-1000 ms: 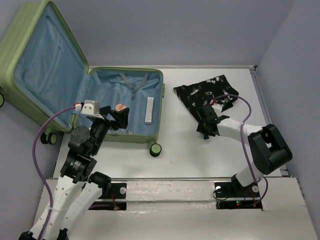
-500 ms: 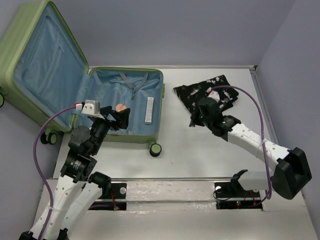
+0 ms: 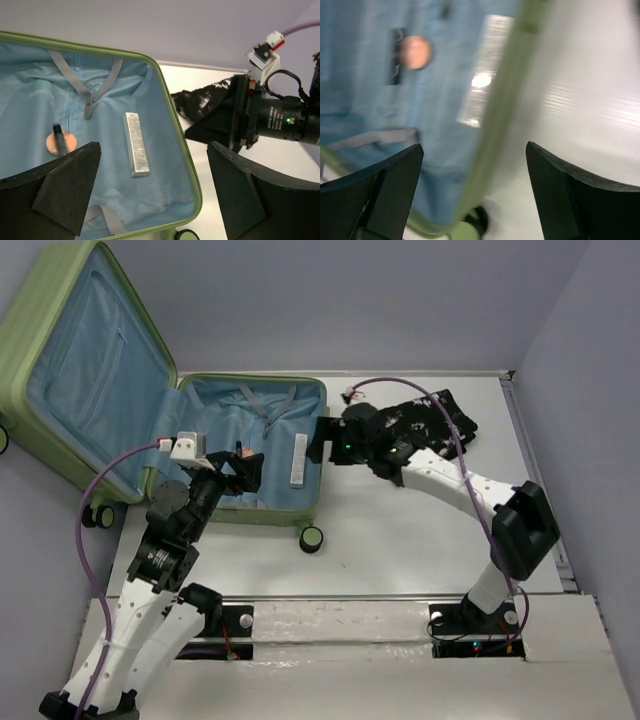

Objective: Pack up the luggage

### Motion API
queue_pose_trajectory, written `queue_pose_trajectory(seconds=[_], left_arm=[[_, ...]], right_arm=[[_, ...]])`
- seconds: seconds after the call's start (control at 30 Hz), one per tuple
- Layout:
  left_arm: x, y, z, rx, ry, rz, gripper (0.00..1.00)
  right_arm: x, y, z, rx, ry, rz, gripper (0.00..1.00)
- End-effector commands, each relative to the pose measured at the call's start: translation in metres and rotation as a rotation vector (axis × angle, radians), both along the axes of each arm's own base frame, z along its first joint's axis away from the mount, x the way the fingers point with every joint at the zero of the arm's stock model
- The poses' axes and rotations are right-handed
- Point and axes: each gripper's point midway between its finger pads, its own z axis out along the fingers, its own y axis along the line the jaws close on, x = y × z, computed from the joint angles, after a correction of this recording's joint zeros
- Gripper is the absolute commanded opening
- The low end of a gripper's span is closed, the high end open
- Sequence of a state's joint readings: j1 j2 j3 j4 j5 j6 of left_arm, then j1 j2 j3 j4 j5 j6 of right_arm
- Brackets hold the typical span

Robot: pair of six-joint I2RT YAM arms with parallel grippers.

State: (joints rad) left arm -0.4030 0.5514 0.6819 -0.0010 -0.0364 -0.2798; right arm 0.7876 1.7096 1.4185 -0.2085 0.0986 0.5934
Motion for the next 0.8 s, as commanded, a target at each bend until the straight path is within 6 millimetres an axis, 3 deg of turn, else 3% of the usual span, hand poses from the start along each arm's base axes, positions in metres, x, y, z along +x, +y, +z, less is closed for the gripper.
queue_pose_trajectory(seconds=[0.0,0.03,0.07,0.13,0.17,0.2,0.27,0.3,0.37,0.4,0.43,0.47,0.5,0.53,0.57,0.6,0.63,0.67,0.7,0.73,0.77], left_arm=[[0.005,-0.018,0.030,-0.054,-0.034,-0.078,0.99],[0.005,-0.023,0.034,-0.095,-0.023,-0.101,0.99],[0.005,-0.037,0.041,-0.110,-0.012,-0.167,0.99],[0.013,-0.055,0.041,-0.147,0.048,-0.219,0.99],[0.011,-0.068,0.055,-0.161,0.040,-0.257,0.99],[0.012,-0.078,0.058,-0.166,0.049,-0.276,0.99],[0.027,-0.100,0.047,-0.141,0.102,-0.248,0.99],[0.018,-0.124,0.056,-0.137,0.097,-0.301,0.99],[0.033,-0.149,0.035,-0.086,0.158,-0.272,0.99],[0.030,-0.166,0.041,-0.086,0.156,-0.300,0.99],[0.040,-0.183,0.019,-0.049,0.208,-0.299,0.99],[0.046,-0.192,0.012,-0.036,0.225,-0.291,0.99],[0.050,-0.201,0.017,-0.039,0.223,-0.291,0.99],[0.059,-0.216,-0.007,0.002,0.271,-0.282,0.99],[0.064,-0.223,-0.014,0.017,0.289,-0.278,0.99],[0.069,-0.231,-0.008,0.016,0.285,-0.277,0.99],[0.077,-0.243,-0.028,0.050,0.322,-0.270,0.99],[0.084,-0.248,-0.032,0.058,0.328,-0.259,0.99],[0.091,-0.252,-0.027,0.065,0.327,-0.239,0.99],[0.100,-0.260,-0.048,0.099,0.360,-0.225,0.99],[0.108,-0.263,-0.054,0.113,0.368,-0.198,0.99]], right_arm=[[0.034,-0.152,-0.012,-0.017,0.015,-0.344,0.86],[0.036,-0.179,-0.021,-0.026,0.029,-0.405,0.85],[0.040,-0.231,-0.040,-0.053,0.059,-0.520,0.79],[0.040,-0.275,-0.060,-0.076,0.103,-0.607,0.76],[0.043,-0.307,-0.070,-0.066,0.130,-0.668,0.76],[0.043,-0.319,-0.079,-0.076,0.143,-0.683,0.76],[0.045,-0.333,-0.105,-0.091,0.200,-0.696,0.80],[0.048,-0.345,-0.112,-0.095,0.218,-0.713,0.80],[0.057,-0.345,-0.134,-0.108,0.264,-0.694,0.81],[0.062,-0.345,-0.140,-0.093,0.276,-0.684,0.81],[0.067,-0.344,-0.145,-0.090,0.282,-0.675,0.81],[0.071,-0.341,-0.158,-0.069,0.307,-0.651,0.81],[0.079,-0.332,-0.158,-0.028,0.293,-0.615,0.80],[0.082,-0.328,-0.162,-0.015,0.303,-0.599,0.78],[0.084,-0.325,-0.166,-0.001,0.309,-0.589,0.77],[0.088,-0.320,-0.170,0.032,0.309,-0.575,0.73],[0.086,-0.319,-0.173,0.037,0.313,-0.575,0.69],[0.083,-0.319,-0.177,0.039,0.321,-0.582,0.63],[0.076,-0.323,-0.182,0.031,0.330,-0.610,0.50],[0.072,-0.325,-0.186,0.027,0.339,-0.628,0.42],[0.067,-0.327,-0.187,0.026,0.339,-0.645,0.27]])
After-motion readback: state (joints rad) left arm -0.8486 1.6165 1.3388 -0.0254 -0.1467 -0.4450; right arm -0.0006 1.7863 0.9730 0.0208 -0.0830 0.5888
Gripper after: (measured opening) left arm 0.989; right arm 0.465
